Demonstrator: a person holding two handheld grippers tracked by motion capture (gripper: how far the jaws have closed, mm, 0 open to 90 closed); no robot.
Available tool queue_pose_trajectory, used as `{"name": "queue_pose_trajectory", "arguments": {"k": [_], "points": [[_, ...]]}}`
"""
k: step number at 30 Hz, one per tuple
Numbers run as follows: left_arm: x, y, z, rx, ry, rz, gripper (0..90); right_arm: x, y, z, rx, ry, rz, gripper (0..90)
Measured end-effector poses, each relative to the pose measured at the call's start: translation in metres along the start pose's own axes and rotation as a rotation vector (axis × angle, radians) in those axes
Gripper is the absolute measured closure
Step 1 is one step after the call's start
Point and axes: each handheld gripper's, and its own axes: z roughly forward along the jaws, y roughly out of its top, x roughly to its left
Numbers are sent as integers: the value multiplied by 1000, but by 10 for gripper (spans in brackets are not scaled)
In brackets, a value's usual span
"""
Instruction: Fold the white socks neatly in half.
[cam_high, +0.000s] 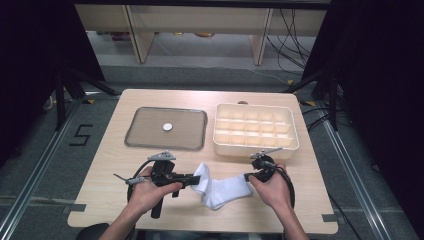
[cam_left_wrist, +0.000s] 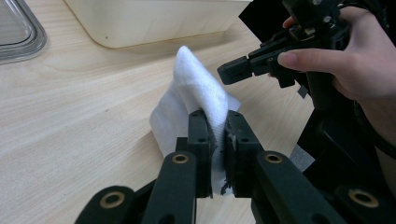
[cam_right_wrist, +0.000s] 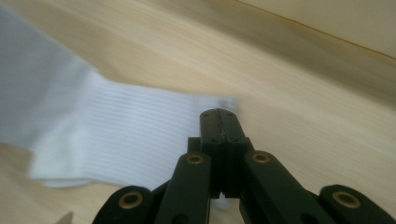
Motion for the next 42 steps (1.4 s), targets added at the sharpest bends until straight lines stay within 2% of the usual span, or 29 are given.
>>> {"name": "queue_pose_trajectory", "arguments": {"k": [1,2,3,4,5,6,9,10,11,12,14,15,17,21,23,25,26,27,28,30,32,33,34,35,36,37,38,42], "points": [[1,0,0,5,-7,2,819,-5,-2,0,10,-21,-1,900],[0,1,1,6,-6,-1,819,-7,-4,0,17,-26,14,900],[1,1,2,6,-6,0,819,-9,-5,1,26,-28,10,900],[1,2,2,7,-6,-2,819,-8,-8,4,32,-25,46,900],[1,2,2,9,-4,-1,819,-10,-9,4,33,-32,18,900],[0,2,3,8,-3,-2,819,-10,-9,5,40,-25,11,900],[0,4,4,4,3,-7,819,-5,-11,8,64,-18,24,900],[0,4,5,5,0,-6,819,-3,-11,11,84,-44,50,900],[1,4,6,7,0,-4,819,-2,-12,11,91,-41,54,900],[1,4,7,4,6,-6,819,-2,-12,12,84,-30,34,900],[0,5,8,10,19,2,819,0,-13,13,84,-25,37,900],[0,5,8,15,14,5,819,3,-13,13,103,-35,64,900],[-1,6,10,17,21,9,819,3,-14,14,100,-28,40,900],[-2,7,12,26,35,18,819,6,-14,16,103,-25,41,900],[-2,7,14,31,27,17,818,6,-14,17,89,-10,21,900],[-2,7,15,41,36,17,818,8,-13,17,98,-27,32,900],[-2,7,16,40,38,19,818,9,-13,17,95,-10,28,900],[-2,7,16,45,35,20,818,10,-13,16,96,-14,38,900],[-2,7,17,46,34,22,818,10,-13,17,78,-5,19,900],[-1,7,18,50,36,30,818,13,-13,17,90,-8,28,900],[-1,7,19,47,50,31,818,12,-14,17,93,1,7,900],[-1,7,19,50,53,33,818,14,-13,17,93,0,22,900],[-1,7,20,51,56,32,818,14,-14,17,96,-12,9,900],[0,7,21,55,48,31,818,14,-14,18,98,-24,20,900],[0,6,21,53,58,34,818,15,-14,18,82,0,6,900],[0,7,22,58,53,36,818,15,-14,18,81,-4,-2,900],[0,7,22,61,59,37,818,17,-14,18,80,10,12,900],[0,7,24,65,55,42,818,21,-14,19,89,8,17,900]]}}
